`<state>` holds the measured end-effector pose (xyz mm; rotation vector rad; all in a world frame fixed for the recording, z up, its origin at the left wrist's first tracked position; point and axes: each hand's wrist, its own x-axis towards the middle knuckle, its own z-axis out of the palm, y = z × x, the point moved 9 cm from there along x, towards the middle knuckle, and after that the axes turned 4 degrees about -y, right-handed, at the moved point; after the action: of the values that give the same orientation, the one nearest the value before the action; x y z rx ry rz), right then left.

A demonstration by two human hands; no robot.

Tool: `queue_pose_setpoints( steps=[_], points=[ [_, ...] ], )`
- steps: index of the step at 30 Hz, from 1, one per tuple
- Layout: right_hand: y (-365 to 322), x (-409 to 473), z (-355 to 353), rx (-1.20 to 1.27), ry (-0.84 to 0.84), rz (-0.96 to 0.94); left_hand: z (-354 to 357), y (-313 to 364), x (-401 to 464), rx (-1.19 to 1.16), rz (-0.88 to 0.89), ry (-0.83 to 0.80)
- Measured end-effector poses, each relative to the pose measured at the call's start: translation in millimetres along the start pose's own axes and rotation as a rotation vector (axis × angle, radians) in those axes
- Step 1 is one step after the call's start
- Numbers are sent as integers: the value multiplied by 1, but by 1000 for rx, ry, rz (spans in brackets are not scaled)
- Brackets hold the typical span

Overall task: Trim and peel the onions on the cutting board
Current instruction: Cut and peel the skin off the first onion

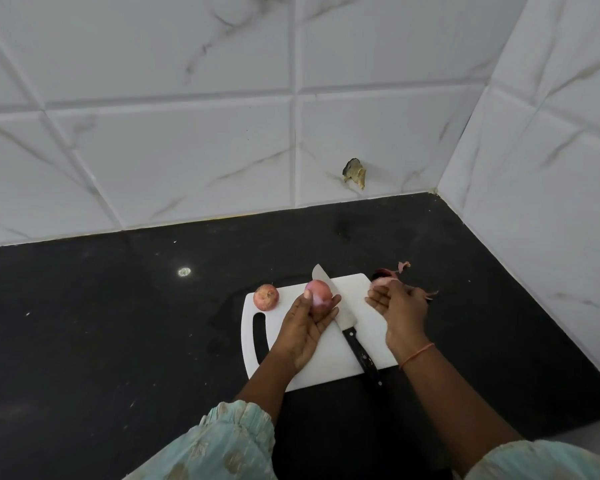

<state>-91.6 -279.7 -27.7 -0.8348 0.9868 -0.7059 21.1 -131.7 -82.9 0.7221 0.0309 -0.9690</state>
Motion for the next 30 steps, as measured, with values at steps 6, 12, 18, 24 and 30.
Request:
queue_pose_setpoints(
  steps=[6, 12, 18, 24, 30],
  points=[
    [-18, 12, -18, -380, 74, -194, -4, -2, 3, 53, 14, -16],
    [-2, -40, 59, -814, -454, -515, 1, -2, 3, 136, 52, -111],
    [-4, -51, 72, -1005, -494, -654, 6, -1, 2, 109, 90, -182],
    [-6, -53, 74, -1088, -495, -748, 5, 0, 1, 123, 89, -150],
    [-5, -56, 75, -1144, -466, -788, 3, -1, 2, 119, 88, -139]
  ],
)
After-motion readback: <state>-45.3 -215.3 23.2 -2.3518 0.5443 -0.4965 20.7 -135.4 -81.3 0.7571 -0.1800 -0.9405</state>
